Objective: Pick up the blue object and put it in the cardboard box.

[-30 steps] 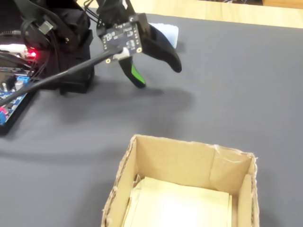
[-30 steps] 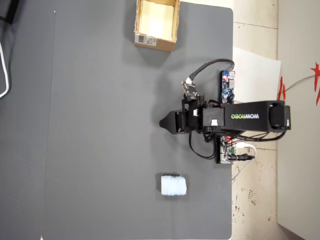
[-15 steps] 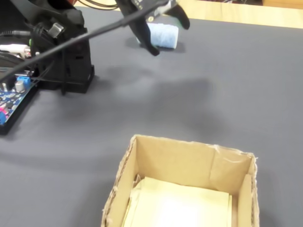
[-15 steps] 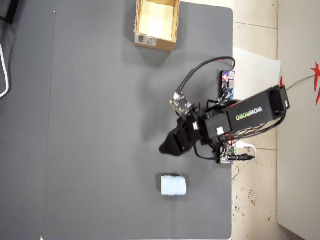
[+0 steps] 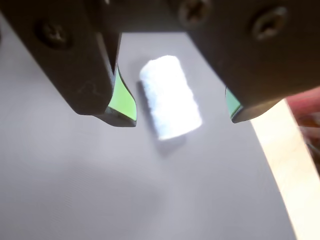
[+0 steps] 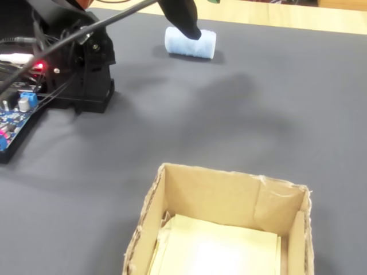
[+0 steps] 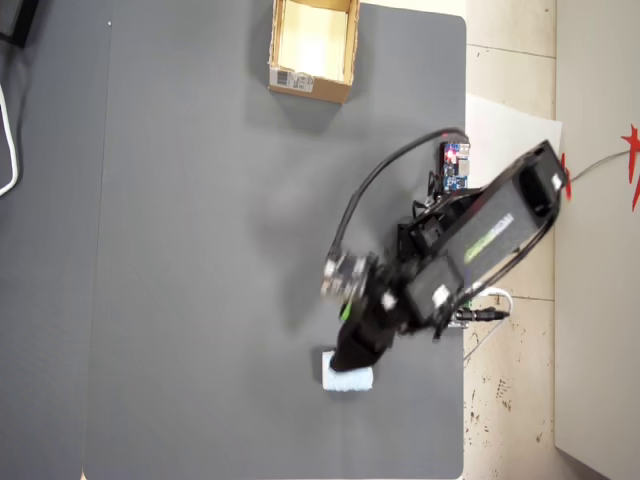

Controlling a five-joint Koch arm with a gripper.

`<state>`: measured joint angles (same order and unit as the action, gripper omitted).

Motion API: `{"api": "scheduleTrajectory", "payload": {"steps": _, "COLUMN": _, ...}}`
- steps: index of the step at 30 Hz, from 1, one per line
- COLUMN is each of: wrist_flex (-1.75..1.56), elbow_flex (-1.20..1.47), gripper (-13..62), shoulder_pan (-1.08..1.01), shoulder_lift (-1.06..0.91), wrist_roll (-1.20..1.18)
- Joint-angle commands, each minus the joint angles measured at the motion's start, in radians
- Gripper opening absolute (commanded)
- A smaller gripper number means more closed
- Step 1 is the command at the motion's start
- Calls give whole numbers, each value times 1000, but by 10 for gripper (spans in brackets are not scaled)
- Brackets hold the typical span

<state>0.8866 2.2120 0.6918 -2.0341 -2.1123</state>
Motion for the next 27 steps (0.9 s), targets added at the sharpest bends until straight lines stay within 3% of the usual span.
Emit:
{"api": "scheduleTrajectory", "payload": {"steps": 1, "wrist_flex": -5, "elbow_flex": -84, "gripper": 346, "shoulder_pan": 23, "shoulder_lift": 26, "wrist_roll": -115}}
{"api": "scheduleTrajectory", "payload": {"steps": 14, "wrist_flex": -23, "elbow_flex": -43, "gripper": 346, "shoulder_pan": 190, "shoulder_lift": 187, "wrist_roll": -126}}
{"api": "scheduleTrajectory", "payload": {"steps": 27, "wrist_flex": -193, "elbow_flex": 55, "gripper": 323, "shoulder_pan": 210, "shoulder_lift": 301, "wrist_roll": -137}}
